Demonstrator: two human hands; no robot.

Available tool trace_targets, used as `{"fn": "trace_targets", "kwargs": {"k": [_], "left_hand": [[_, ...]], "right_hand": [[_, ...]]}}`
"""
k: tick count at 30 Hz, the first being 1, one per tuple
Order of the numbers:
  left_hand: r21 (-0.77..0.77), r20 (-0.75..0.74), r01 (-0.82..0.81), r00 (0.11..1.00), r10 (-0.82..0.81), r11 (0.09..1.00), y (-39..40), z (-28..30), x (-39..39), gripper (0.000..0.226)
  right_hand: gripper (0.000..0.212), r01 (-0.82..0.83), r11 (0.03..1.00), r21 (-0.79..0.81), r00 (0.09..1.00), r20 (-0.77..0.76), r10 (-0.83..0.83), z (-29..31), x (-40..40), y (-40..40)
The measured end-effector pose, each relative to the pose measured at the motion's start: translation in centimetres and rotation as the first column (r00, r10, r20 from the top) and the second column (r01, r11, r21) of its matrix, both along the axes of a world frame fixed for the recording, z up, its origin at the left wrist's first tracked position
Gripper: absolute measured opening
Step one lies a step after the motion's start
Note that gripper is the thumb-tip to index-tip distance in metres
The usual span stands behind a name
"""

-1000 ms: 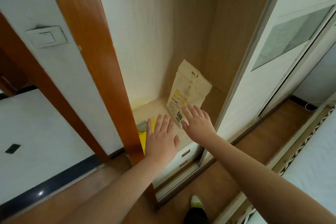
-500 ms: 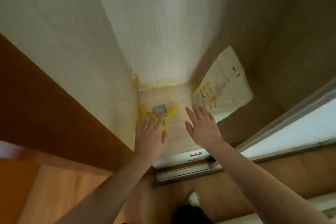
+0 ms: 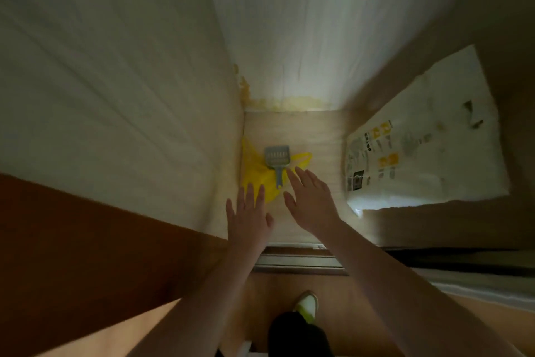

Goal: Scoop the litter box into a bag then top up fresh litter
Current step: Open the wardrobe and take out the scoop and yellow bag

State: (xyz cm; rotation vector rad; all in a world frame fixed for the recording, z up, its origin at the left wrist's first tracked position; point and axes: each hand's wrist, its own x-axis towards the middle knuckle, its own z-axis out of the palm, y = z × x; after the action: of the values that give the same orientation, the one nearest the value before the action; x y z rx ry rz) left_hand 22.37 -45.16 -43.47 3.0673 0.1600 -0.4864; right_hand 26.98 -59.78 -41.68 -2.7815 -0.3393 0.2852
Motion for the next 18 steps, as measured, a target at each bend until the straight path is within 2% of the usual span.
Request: {"fn": "trace_targets", "kwargs": {"k": [6,10,15,18], "left_hand": [[-0.041,-0.001,-0.139,0.99,0.139,0.989,-0.3,-6.7,3.8,0.076],[-0.047,-0.022,-0.255,0.967,0.254,0.966,-0.4,-10.7,6.4,0.078],[-0.067,-0.031,-0.305,0.952,0.303,0.95,0.7,-13.3,7.8,0.08],[-0.096,-0.021,-0.335,0.942,0.334,0.937,1.4,-14.3,8.2,0.077]], "right_hand": [[0.059,0.03,0.999,0.019,0.999,-0.03,-0.029,-7.7,3.0,0.5],[0.053,0.159,0.987,0.039,0.987,-0.043,-0.157,-11.2,5.1,1.5],[0.039,0.253,0.966,0.063,0.955,-0.175,-0.239,-13.9,7.8,3.8],[0.041,0.38,0.912,0.156,0.896,-0.306,-0.321,-15.4,8.6,5.1]]}}
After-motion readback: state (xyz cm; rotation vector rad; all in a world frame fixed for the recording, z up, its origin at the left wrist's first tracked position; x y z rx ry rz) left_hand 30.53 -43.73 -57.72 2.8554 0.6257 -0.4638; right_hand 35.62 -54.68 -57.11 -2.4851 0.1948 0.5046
